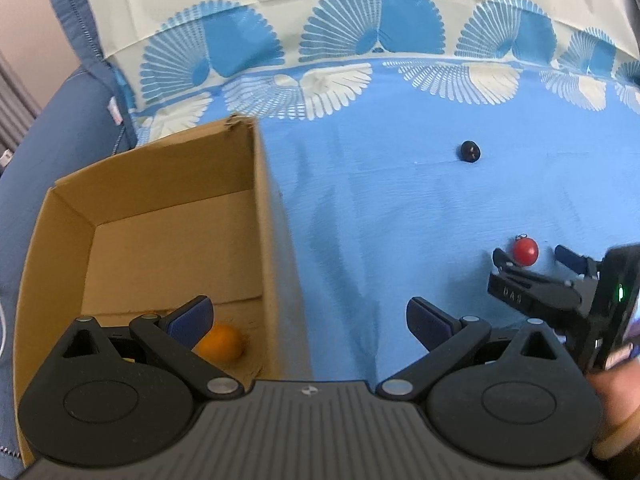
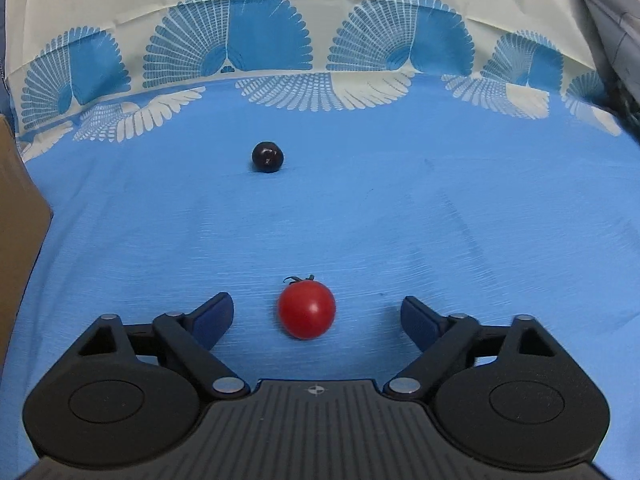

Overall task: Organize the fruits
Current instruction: 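Grasp the dark cherry with the left gripper while the right grasps the red tomato, then carry the dark cherry and the red tomato over the box with both grippers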

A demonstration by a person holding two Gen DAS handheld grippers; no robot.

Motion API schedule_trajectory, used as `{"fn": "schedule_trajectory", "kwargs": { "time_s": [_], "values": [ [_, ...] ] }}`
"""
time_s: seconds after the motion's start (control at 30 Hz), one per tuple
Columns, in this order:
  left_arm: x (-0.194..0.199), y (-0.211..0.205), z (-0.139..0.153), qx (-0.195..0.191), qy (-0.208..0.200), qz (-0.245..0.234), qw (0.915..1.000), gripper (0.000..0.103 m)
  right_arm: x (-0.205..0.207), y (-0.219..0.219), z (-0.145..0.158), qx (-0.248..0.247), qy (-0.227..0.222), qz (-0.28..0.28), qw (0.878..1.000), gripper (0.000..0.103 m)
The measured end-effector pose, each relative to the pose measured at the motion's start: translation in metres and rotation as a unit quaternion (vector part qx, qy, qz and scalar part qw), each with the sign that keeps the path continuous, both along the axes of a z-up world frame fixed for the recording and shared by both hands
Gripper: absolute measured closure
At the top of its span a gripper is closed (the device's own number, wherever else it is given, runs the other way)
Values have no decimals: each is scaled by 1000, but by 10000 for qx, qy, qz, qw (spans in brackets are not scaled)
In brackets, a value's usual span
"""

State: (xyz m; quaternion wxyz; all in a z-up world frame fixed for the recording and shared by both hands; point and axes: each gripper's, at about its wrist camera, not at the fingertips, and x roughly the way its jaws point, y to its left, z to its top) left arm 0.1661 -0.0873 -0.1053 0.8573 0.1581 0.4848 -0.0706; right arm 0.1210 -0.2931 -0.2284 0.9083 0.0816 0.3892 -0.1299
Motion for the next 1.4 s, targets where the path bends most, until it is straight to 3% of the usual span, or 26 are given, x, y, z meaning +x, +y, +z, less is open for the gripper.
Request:
{"fn": "schedule_trajectory", "kwargs": {
  "time_s": [0.07, 0.1, 0.17, 0.27, 0.47, 0.57, 0.7, 0.77, 0.83, 0.9, 0.97, 1.07, 1.2, 1.4],
  "values": [
    [6, -7, -4, -28, 32, -20, 10000, 0, -3, 2, -2, -187, -22, 102, 9998, 46],
    [10, -12, -7, -64, 59, -39, 10000, 0, -5, 3, -1, -234, -104, 192, 9995, 72],
    [19, -25, -12, -167, 38, -138, 9998, 0, -4, -6, 0, -176, -209, 25, 9996, 72],
    [35, -51, -22, -233, -117, -408, 9988, 0, -7, -28, 1, -240, -384, -678, 9967, 72],
    [91, -122, -61, -579, -129, -795, 9951, 0, -19, -87, -4, -192, -513, -2159, 9749, 72],
    [124, -157, -84, -680, 79, -875, 9938, 0, -21, -96, -9, -101, -539, -2336, 9708, 72],
    [159, -178, -105, -1024, 450, -561, 9921, 1, -17, -97, -12, -78, -591, -2281, 9718, 72],
    [172, -182, -110, -1238, 516, -336, 9904, 9, -17, -97, -13, -36, -623, -2268, 9719, 72],
    [181, -186, -117, -1345, 668, -304, 9882, 24, -17, -97, -11, 6, -639, -2277, 9716, 72],
    [186, -191, -124, -1256, 785, -365, 9883, 29, -17, -98, -11, 33, -653, -2288, 9713, 72],
    [183, -197, -126, -1147, 571, -519, 9904, 33, -20, -99, -10, 50, -668, -2294, 9710, 71],
    [183, -203, -124, -975, 390, -781, 9914, 74, -20, -100, -10, 79, -694, -2304, 9706, 71],
    [167, -187, -106, -1070, 527, -775, 9898, 76, -22, -101, -9, 165, -761, -2344, 9690, 72],
    [95, -138, -50, -922, 384, -644, 9929, 75, -38, -95, 14, 360, -858, -2349, 9676, 72]
  ]
}}
